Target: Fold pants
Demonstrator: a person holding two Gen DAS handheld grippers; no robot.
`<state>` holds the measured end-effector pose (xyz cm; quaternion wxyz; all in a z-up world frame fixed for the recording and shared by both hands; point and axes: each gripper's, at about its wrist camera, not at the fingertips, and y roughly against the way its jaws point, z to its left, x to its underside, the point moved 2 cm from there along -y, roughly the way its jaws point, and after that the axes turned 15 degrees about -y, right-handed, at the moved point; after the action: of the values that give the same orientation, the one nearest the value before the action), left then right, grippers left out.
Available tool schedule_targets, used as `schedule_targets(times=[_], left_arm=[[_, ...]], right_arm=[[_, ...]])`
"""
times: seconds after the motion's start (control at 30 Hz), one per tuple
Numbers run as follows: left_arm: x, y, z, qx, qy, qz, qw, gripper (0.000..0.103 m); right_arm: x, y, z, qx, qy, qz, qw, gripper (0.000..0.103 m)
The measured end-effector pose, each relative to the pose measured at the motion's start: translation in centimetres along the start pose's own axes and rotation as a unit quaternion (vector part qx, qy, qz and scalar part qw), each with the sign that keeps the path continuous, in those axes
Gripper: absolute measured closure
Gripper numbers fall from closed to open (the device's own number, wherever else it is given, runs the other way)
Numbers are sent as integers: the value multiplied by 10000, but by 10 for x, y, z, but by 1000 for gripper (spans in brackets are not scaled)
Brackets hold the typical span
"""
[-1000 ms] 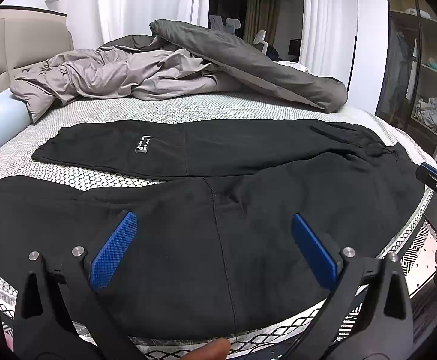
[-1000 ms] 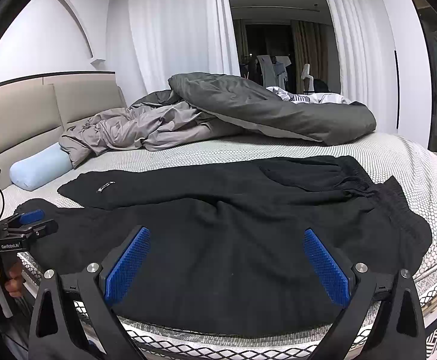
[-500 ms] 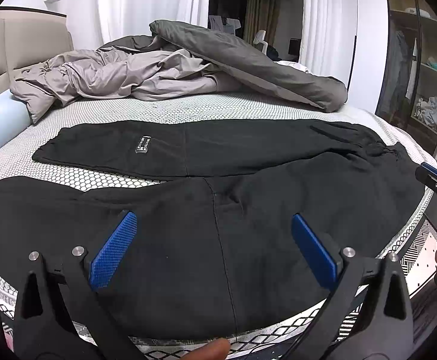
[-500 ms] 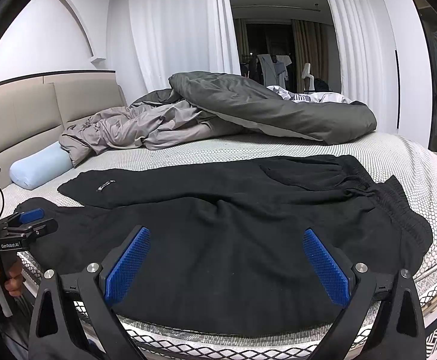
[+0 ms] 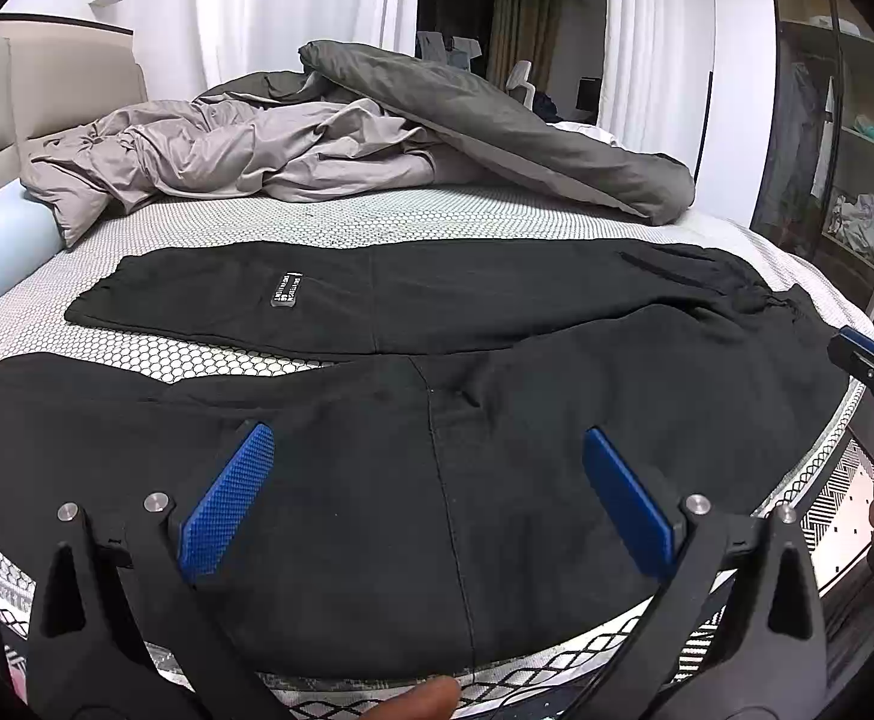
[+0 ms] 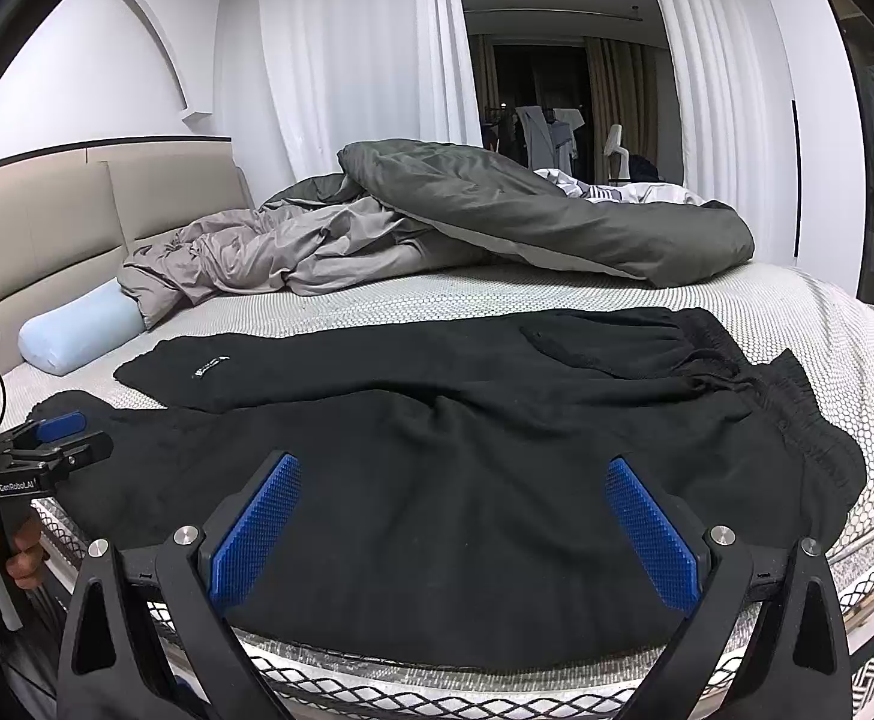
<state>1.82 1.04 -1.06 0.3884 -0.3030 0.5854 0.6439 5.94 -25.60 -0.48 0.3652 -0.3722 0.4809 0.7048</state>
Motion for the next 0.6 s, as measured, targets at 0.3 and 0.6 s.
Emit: schedule_targets(times=[0.3, 0.6], left_arm=[[6, 3, 15, -182, 184, 64, 9996, 1], [35, 20, 84, -685, 802, 257, 9941, 1]], right_arm=[[3, -8, -5, 116, -68, 135, 9998, 0], [20, -36, -3, 90, -95, 962, 9953, 0]])
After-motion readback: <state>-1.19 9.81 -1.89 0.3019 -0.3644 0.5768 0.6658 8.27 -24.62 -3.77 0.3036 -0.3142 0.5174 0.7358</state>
